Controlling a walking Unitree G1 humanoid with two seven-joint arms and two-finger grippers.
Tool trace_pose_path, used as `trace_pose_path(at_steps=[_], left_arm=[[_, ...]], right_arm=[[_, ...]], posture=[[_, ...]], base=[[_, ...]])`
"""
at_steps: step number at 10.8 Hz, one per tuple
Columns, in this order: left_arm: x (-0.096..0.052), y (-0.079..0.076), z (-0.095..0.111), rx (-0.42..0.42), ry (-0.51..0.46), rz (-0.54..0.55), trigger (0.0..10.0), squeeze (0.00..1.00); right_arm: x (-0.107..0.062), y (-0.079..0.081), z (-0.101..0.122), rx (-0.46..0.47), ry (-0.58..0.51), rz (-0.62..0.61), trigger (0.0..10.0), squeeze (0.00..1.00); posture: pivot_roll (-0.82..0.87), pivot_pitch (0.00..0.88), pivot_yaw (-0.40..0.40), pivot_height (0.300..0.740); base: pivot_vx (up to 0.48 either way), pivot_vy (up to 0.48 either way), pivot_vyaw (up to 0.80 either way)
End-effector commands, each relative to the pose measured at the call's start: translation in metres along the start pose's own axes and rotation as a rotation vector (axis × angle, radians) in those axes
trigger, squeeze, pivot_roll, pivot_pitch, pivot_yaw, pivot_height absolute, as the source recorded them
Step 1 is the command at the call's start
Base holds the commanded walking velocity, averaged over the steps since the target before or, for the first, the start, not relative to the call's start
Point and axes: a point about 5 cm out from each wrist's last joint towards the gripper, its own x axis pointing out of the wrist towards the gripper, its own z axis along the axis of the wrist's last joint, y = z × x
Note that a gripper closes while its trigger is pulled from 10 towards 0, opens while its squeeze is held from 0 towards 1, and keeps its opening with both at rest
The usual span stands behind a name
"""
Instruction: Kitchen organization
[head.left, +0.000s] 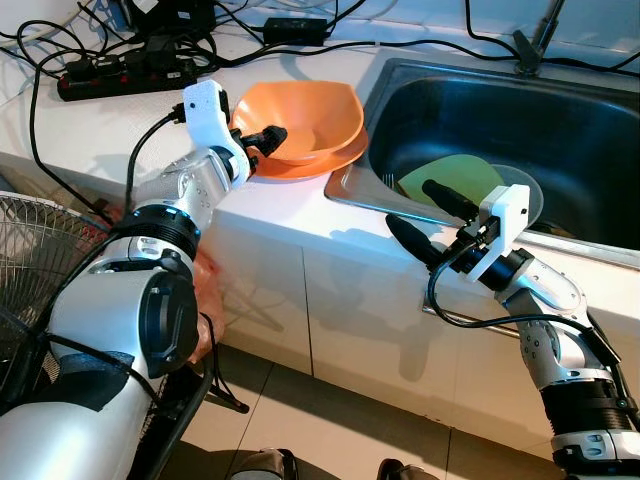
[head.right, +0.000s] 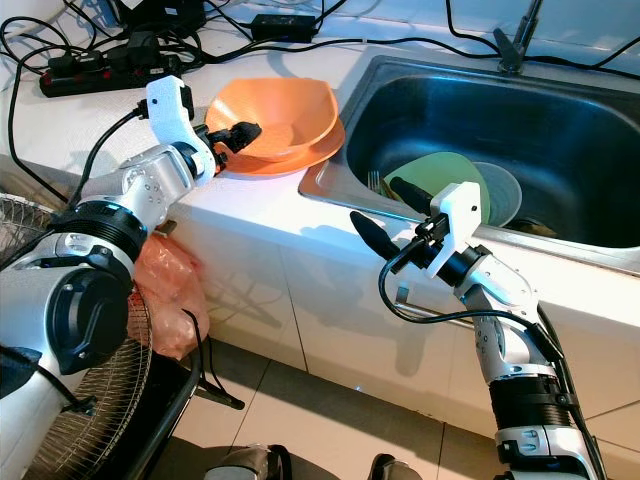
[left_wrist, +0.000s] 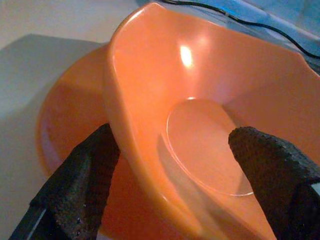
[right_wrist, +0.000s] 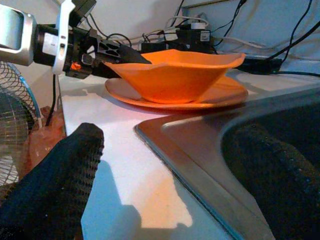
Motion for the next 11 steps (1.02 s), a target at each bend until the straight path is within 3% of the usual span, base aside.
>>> trace_pose_path(at_steps=[1,2,3,11], left_arm=[[0.0004,0.0003,-0.0042,0.01,0.032,0.014,10.0,0.0],[0.0004,0.0005,-0.0048,0.012,0.034,0.017,1.1,0.0],[0.0005,0.0004,-0.0052,0.016,0.034,0.017,0.0,0.0],[-0.001,0.0059,-0.0031,0.003,0.012,0.038,0.0,0.0]], right_arm=[[-0.0018,0.0052,-0.0058,0.014,0.022,0.02,10.0,0.0],[-0.0016,0.0051,-0.0057,0.015,0.022,0.018,10.0,0.0],[-0.0015,0.0049,-0.0055,0.015,0.022,0.017,10.0,0.0],[0.0002,0.005,-0.0065,0.016,0.026,0.02,10.0,0.0]], posture=[[0.01,0.113,0.087,0.74],[0.01,0.115,0.086,0.74],[0.01,0.116,0.086,0.74],[0.02,0.123,0.078,0.74]], base=[[0.0,0.0,0.0],[0.0,0.0,0.0],[0.0,0.0,0.0],[0.0,0.0,0.0]])
